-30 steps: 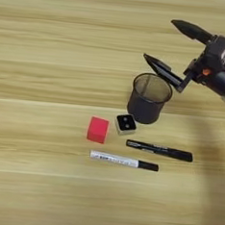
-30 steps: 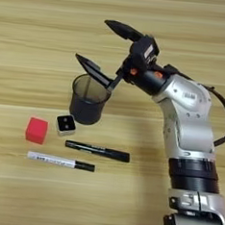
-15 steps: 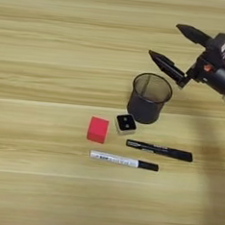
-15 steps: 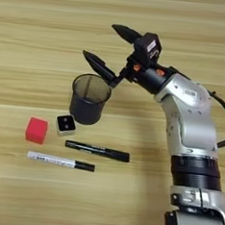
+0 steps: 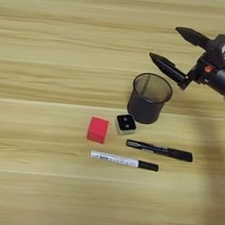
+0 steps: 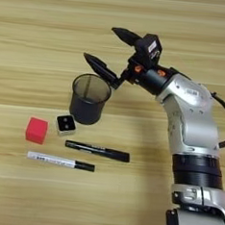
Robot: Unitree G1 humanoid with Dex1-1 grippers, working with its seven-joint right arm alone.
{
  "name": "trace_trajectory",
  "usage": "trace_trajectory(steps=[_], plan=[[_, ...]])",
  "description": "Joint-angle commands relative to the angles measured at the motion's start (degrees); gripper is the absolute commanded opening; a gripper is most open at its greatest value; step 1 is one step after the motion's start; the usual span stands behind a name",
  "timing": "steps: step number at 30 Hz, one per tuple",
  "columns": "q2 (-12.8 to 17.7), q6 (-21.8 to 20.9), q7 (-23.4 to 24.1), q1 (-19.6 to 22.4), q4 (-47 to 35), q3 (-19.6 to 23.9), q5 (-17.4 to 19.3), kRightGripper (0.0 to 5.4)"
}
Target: Move the objects on the table
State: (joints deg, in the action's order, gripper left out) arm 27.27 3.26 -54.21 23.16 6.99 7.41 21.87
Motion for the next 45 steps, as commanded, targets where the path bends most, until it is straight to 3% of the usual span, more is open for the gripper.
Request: trace_trajectory(steps=[1,17,31,45], plan=[[2.52,-1.39,0.71,3.69,-2.38,1.24,-0.24,5.39],[2.4,-0.04,-0.06,2.82,-1.78,0.67,-0.87,5.39],[3.38,0.88,-1.57,1.87,2.96,-1.35,-3.78,5.39],[2.27,1.1,3.26,3.43,6.97,-2.28,-8.01,5.39]])
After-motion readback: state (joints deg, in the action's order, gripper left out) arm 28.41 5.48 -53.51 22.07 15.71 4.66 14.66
